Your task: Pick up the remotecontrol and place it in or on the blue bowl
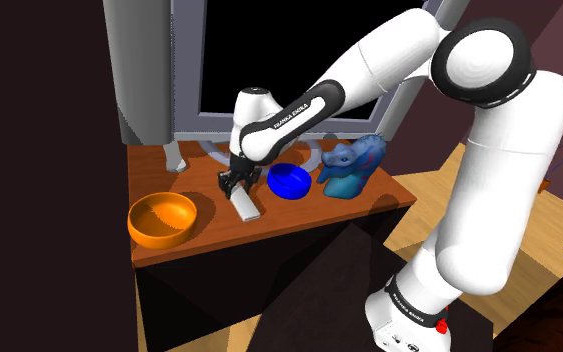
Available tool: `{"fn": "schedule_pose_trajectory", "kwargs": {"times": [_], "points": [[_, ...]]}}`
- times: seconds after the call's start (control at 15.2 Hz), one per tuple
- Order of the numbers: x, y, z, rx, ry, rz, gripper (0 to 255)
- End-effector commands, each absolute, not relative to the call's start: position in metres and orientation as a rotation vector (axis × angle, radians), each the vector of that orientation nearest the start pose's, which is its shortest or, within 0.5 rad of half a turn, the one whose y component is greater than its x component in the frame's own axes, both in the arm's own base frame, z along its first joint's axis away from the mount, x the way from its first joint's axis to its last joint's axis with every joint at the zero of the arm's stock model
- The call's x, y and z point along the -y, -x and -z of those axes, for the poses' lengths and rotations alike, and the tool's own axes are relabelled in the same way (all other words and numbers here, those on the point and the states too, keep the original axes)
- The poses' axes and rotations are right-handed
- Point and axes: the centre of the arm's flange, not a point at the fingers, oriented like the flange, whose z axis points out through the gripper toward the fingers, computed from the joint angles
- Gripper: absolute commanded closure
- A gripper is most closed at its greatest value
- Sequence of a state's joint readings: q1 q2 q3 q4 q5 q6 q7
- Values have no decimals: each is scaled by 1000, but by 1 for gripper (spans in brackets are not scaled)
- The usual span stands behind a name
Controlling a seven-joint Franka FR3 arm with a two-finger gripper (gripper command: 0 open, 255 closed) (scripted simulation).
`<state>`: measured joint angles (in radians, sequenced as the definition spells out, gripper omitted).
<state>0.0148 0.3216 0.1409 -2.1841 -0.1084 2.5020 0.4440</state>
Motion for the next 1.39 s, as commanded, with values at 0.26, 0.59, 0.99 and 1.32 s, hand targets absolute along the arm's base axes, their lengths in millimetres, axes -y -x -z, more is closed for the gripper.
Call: {"fn": "schedule_pose_trajectory", "kwargs": {"times": [0.26,0.59,0.99,1.32], "points": [[-87,-554,-273,-329,3143,11,255],[-87,-554,-300,-329,3143,11,255],[-87,-554,-331,-329,3143,11,255],[-48,-547,-342,-329,3143,11,255]]}}
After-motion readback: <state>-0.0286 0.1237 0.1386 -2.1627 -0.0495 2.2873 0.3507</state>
